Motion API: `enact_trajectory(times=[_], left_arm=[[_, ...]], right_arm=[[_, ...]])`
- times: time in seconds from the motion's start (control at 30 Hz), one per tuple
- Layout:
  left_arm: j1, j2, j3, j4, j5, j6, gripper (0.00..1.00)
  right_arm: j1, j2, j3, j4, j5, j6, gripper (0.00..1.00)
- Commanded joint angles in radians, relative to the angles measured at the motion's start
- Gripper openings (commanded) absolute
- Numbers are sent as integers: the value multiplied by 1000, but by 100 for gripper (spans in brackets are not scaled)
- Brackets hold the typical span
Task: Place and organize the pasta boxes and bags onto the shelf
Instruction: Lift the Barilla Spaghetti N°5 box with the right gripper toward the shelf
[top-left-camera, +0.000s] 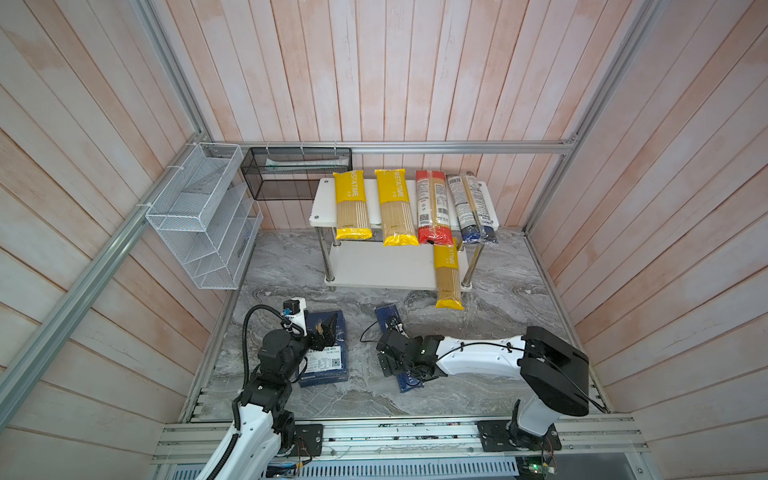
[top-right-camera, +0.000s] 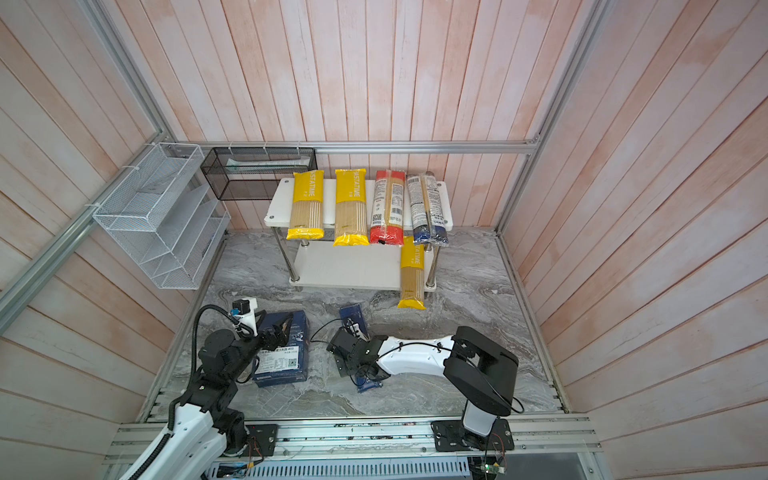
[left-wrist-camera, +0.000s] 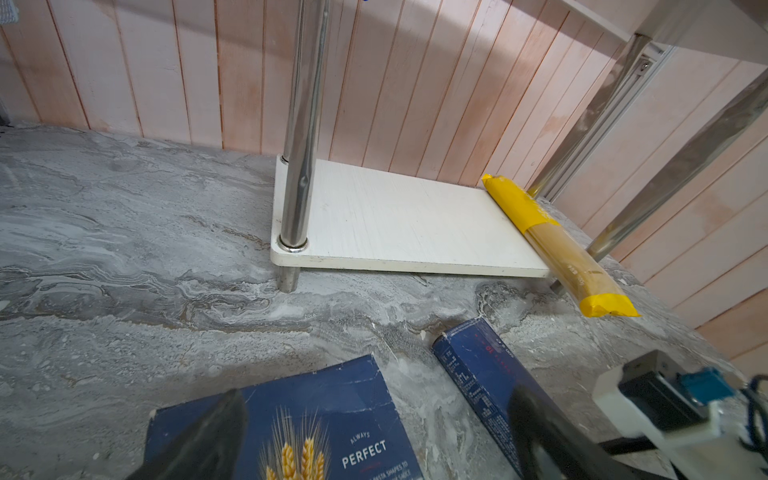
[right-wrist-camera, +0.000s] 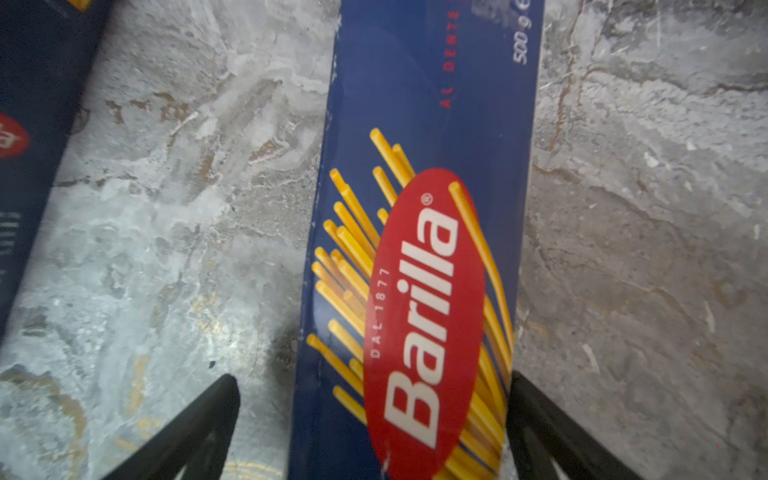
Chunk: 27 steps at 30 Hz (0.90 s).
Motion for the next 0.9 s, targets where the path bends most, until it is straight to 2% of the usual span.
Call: enact_trajectory(times=[0.0, 0.27, 0.4, 0.87], left_arm=[[5, -2, 9, 9, -4, 13, 100], [4, -1, 9, 11, -4, 11, 100], [5, -1, 10, 11, -3, 12, 100], [5, -5, 7, 11, -3, 11, 100]], right_arm=[[-5, 18, 5, -30, 10, -2, 97], [-29, 2, -57, 55, -6, 11, 96], [-36, 22, -47, 40, 12, 12, 94], [-32, -16, -59, 80, 52, 10, 75]])
